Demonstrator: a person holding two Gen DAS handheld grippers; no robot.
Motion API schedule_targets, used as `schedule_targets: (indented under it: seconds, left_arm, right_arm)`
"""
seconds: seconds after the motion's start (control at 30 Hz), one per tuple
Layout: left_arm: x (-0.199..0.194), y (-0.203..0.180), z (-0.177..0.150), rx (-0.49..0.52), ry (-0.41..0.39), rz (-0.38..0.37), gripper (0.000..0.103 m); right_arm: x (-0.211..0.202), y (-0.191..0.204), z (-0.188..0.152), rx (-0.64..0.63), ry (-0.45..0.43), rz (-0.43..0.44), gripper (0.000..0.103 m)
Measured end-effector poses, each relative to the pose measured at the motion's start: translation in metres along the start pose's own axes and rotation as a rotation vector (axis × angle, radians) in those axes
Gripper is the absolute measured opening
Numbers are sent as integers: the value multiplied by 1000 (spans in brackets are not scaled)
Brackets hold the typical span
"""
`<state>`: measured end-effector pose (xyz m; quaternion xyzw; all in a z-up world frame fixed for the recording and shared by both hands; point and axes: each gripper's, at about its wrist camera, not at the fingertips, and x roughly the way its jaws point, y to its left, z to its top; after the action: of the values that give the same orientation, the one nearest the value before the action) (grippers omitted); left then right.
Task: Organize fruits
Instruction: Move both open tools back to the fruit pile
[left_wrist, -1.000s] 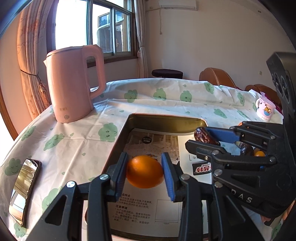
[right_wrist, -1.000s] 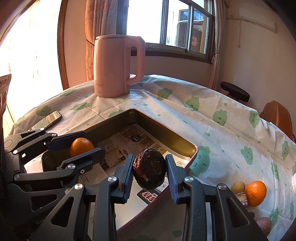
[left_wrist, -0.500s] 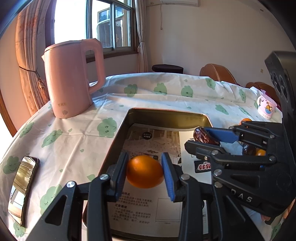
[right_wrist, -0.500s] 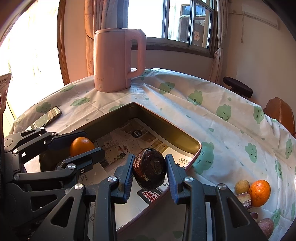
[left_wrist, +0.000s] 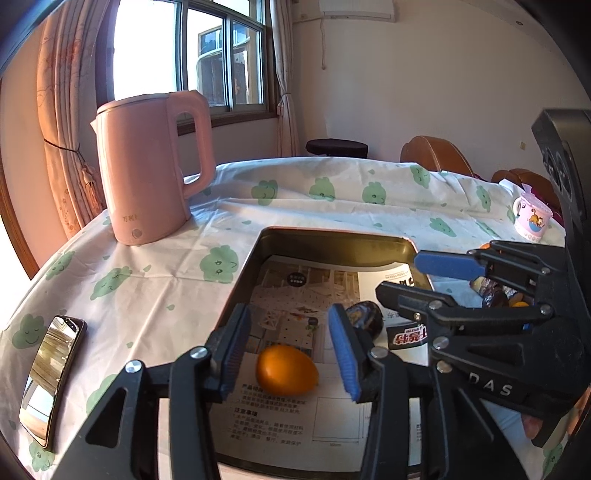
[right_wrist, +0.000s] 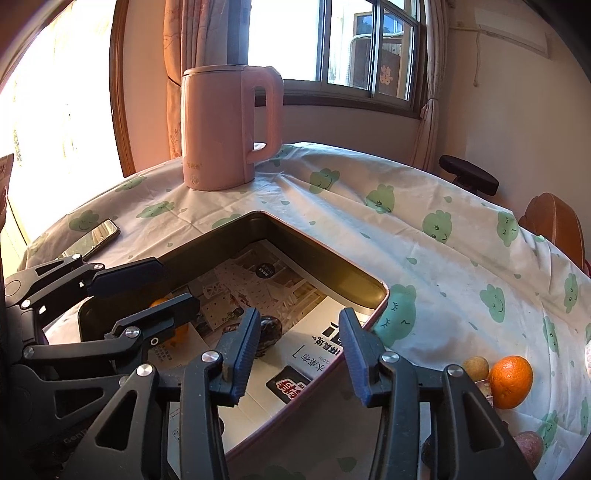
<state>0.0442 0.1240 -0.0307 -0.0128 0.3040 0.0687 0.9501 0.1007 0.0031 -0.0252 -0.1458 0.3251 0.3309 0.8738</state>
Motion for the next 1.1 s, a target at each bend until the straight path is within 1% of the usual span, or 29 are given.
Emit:
schedule_targets:
  seconds: [0.07, 0.13, 0.2, 0.23, 0.3, 0.4, 0.5, 0.6, 0.7, 0.77, 0.83, 0.9, 1.1]
  left_arm:
    - [-9, 1, -1, -7, -44, 2, 53]
    - [-19, 2, -4, -24, -82, -2, 67]
    - [-25, 0, -6, -30, -96, -18, 76]
    - [-28, -3, -7, -26, -102, -23, 77]
    - [-33, -11, -8, -16, -108, -42, 77]
    - [-38, -26, -7, -3, -110, -88, 77]
    - [-45, -48, -6, 29, -121, -126, 77]
    - [-47, -72, -5, 66, -120, -164, 77]
    - [-43, -95, -4, 98, -101, -193, 77]
    - [-39, -110, -4, 113, -80, -214, 77]
    - [-35, -125, -5, 131, -59, -238, 77]
    - [-30, -139, -5, 157, -39, -254, 77]
    - [-15, -177, -8, 223, 44, -320, 77]
  right_arm:
    - [-6, -2, 0, 14, -17, 8, 49]
    - [-15, -5, -1, 24, -40, 11, 54]
    - [-27, -7, -4, 19, -62, 1, 57]
    - [-33, -9, -7, 20, -73, -5, 59]
    - [-47, -14, -15, 28, -92, -11, 62]
    - [-69, -27, -32, 32, -108, -50, 63]
    - [-93, -49, -54, 52, -114, -121, 62]
    - [-115, -78, -78, 105, -112, -187, 62]
    - [-130, -109, -100, 168, -89, -268, 62]
    - [-137, -129, -112, 216, -78, -304, 62]
    - [-140, -145, -121, 269, -66, -313, 62]
    - [-140, -154, -129, 291, -53, -309, 62]
    - [-133, -156, -138, 286, -11, -270, 61]
